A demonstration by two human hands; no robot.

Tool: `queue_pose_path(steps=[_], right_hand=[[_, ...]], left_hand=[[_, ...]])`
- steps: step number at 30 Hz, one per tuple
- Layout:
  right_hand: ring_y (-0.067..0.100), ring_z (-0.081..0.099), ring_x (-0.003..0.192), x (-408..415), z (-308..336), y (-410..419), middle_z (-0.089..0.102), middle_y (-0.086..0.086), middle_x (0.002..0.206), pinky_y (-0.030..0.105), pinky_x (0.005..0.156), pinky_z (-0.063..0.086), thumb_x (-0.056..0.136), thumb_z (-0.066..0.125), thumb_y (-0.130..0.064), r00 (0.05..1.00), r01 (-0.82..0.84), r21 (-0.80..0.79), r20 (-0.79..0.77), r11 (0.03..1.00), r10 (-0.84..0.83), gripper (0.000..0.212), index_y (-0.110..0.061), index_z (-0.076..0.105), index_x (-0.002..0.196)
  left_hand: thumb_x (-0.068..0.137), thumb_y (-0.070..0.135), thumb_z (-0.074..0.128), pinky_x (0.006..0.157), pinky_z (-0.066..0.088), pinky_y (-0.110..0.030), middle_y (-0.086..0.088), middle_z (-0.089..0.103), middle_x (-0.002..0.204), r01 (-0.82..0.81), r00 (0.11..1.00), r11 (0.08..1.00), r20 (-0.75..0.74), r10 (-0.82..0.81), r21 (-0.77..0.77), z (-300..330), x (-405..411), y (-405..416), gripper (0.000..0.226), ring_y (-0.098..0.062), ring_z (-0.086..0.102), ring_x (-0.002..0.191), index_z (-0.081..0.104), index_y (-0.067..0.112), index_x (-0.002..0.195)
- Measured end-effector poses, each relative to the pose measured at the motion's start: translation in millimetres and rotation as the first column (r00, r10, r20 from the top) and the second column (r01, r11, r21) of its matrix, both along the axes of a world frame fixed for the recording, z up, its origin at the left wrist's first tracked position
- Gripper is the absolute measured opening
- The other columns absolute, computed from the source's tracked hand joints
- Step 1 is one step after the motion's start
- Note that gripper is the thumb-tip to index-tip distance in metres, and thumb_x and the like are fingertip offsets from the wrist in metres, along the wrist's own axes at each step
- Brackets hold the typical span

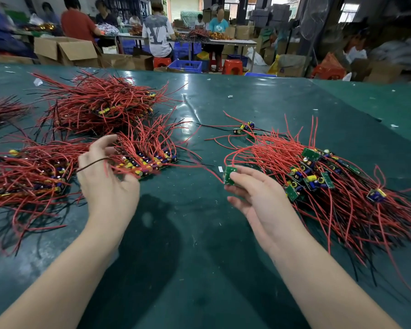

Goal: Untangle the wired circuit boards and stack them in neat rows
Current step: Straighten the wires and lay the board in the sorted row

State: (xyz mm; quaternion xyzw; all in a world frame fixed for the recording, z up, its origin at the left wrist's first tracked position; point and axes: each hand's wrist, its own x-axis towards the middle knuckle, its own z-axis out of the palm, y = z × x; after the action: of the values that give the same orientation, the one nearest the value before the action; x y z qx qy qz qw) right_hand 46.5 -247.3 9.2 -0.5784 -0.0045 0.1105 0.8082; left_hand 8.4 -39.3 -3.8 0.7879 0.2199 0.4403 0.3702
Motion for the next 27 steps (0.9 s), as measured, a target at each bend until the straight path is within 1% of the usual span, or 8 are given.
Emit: queue_pose_path(steps=[4,8,12,16,20,23,25,27], right_hand=[[0.009,0.064,0.065,2.3,3.5,-4.0,0.069,-0.005,0.069,0.018,0.051,0.051,0.091,0.058,0.000,0.992,0.125,0.138,-0.020,0.983,-0.124,0.022,-0.017,0.068,0.082],[0.016,0.064,0.075,2.9,5.3,-6.0,0.068,0.002,0.080,0.020,0.057,0.053,0.090,0.057,0.003,0.989,0.145,0.207,-0.003,0.968,-0.147,0.021,-0.014,0.067,0.086],[0.021,0.066,0.080,-0.7,3.9,-2.2,0.067,0.010,0.089,0.023,0.063,0.056,0.089,0.056,0.008,0.997,0.045,0.199,0.053,0.979,-0.057,0.022,-0.012,0.066,0.084],[0.021,0.069,0.075,-3.6,4.3,1.3,0.070,0.009,0.083,0.024,0.065,0.057,0.087,0.056,0.010,0.996,-0.053,0.160,0.084,0.986,0.040,0.023,-0.010,0.066,0.082],[0.017,0.069,0.071,-6.4,3.3,3.9,0.071,0.003,0.077,0.025,0.065,0.058,0.088,0.053,0.009,0.985,-0.140,0.062,0.113,0.988,0.133,0.023,-0.011,0.065,0.085],[0.013,0.066,0.068,-8.6,2.0,6.2,0.069,0.002,0.074,0.025,0.064,0.057,0.089,0.051,0.010,0.972,-0.196,-0.020,0.128,0.980,0.197,0.025,-0.011,0.065,0.083],[0.011,0.066,0.069,-10.1,1.1,7.6,0.069,0.000,0.073,0.024,0.064,0.056,0.089,0.050,0.010,0.960,-0.228,-0.077,0.146,0.971,0.237,0.029,-0.012,0.066,0.080],[0.011,0.067,0.070,-11.0,-0.8,9.5,0.069,0.000,0.075,0.027,0.068,0.057,0.088,0.050,0.010,0.952,-0.229,-0.141,0.175,0.963,0.252,0.031,-0.014,0.068,0.079]], left_hand=[[0.078,-0.007,0.045,0.101,0.039,-0.049,-0.010,0.051,0.116,-0.085,0.996,0.984,0.004,0.087,-0.157,4.7,-4.1,2.5,0.044,-0.032,0.048,0.112,0.062,0.016,0.111],[0.069,-0.013,0.049,0.108,0.027,-0.047,-0.014,0.038,0.134,-0.137,0.971,0.990,-0.194,0.140,0.030,8.1,-7.2,-2.5,0.069,-0.034,0.034,0.125,0.053,0.025,0.127],[0.061,-0.007,0.062,0.115,0.004,-0.053,-0.013,0.021,0.149,0.047,0.905,0.925,-0.409,0.121,0.378,-2.3,-9.4,-14.1,0.091,-0.030,0.010,0.142,0.039,0.027,0.142],[0.061,0.014,0.075,0.115,-0.011,-0.051,-0.002,0.017,0.154,0.352,0.812,0.821,-0.582,-0.030,0.450,-2.8,-10.4,-15.5,0.085,-0.019,-0.005,0.148,0.046,0.038,0.137],[0.062,0.040,0.066,0.119,0.000,-0.042,0.018,0.034,0.144,0.603,0.742,0.772,-0.499,-0.448,0.203,3.5,-16.3,-26.8,0.059,-0.003,0.012,0.145,0.051,0.052,0.117],[0.076,0.037,0.078,0.110,0.034,-0.027,0.013,0.060,0.128,0.749,0.615,0.657,-0.275,-0.739,-0.090,9.0,-17.5,-39.2,0.045,0.001,0.048,0.126,0.062,0.030,0.117],[0.078,0.026,0.071,0.091,0.048,-0.017,0.008,0.074,0.104,0.753,0.593,0.578,-0.058,-0.803,-0.314,12.5,-18.1,-45.5,0.027,0.001,0.065,0.100,0.069,0.019,0.104],[0.083,0.012,0.067,0.078,0.051,-0.015,0.007,0.076,0.087,0.714,0.659,0.622,0.009,-0.752,-0.322,12.1,-16.9,-47.7,0.009,-0.002,0.068,0.080,0.072,0.017,0.088]])
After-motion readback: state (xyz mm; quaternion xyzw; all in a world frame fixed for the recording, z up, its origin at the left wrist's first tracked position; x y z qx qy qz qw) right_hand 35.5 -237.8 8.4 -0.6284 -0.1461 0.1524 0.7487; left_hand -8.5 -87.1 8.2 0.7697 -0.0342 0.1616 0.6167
